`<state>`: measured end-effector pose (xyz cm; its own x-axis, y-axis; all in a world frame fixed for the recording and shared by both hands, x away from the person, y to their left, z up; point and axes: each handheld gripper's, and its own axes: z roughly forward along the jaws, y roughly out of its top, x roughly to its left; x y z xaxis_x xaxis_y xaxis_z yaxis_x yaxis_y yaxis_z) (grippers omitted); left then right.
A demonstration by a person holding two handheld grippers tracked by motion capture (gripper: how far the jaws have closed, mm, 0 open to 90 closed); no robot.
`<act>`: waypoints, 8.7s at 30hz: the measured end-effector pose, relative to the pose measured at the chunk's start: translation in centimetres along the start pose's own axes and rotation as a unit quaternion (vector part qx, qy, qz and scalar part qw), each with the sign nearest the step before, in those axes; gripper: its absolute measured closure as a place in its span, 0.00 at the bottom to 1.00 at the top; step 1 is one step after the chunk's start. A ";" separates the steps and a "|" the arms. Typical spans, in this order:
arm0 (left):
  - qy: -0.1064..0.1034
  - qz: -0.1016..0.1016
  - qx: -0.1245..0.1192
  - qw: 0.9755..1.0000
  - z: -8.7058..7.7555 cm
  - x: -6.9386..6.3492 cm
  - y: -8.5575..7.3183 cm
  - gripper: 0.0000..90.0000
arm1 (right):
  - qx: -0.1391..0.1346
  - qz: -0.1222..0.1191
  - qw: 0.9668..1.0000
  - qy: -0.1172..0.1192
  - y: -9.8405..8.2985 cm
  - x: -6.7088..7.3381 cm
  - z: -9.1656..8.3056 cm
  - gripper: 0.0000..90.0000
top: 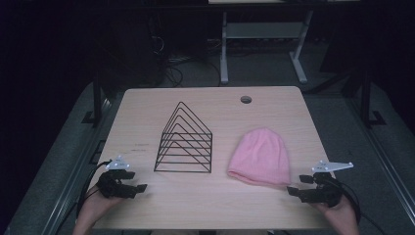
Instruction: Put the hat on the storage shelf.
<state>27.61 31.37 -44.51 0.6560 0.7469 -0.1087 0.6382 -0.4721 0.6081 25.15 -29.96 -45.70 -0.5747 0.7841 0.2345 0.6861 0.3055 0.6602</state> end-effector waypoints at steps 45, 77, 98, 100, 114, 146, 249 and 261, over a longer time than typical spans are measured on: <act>-0.001 0.001 -0.003 1.000 -0.1 0.0 0.1 0.29 | 0.024 -0.014 0.999 0.017 6.9 0.0 -1.0 0.20; -0.002 0.003 -0.003 1.000 -0.2 0.1 0.1 0.28 | 0.066 -0.012 0.997 0.031 13.8 -3.1 0.9 0.19; -0.009 -0.008 -0.007 1.000 -0.2 0.2 0.0 0.28 | 0.096 0.003 0.995 0.020 17.6 -5.8 3.9 0.20; -0.008 -0.006 -0.007 1.000 -0.2 0.3 -0.1 0.28 | 0.102 0.004 0.995 0.021 17.9 -6.1 4.5 0.20; -0.012 -0.011 -0.007 1.000 -0.2 0.3 -0.2 0.28 | 0.141 0.027 0.990 0.016 18.8 -7.5 7.8 0.23; -0.007 -0.016 -0.009 1.000 -0.3 1.0 -0.6 0.28 | 0.209 0.034 0.977 0.023 18.2 -7.9 12.4 0.58; -0.102 0.098 -0.032 0.989 -9.7 0.3 15.6 0.24 | -0.056 -0.179 0.975 0.119 35.7 11.4 -8.6 0.87; -0.112 0.109 -0.036 0.987 -10.2 -0.4 16.9 0.24 | -0.059 -0.199 0.969 0.133 38.0 14.4 -8.3 0.87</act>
<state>34.02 27.91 -26.15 0.8520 0.5057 -0.1356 0.4476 -0.5693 0.6896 39.26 -11.54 -11.33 -0.8886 0.4453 0.1100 0.3400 0.4786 0.8095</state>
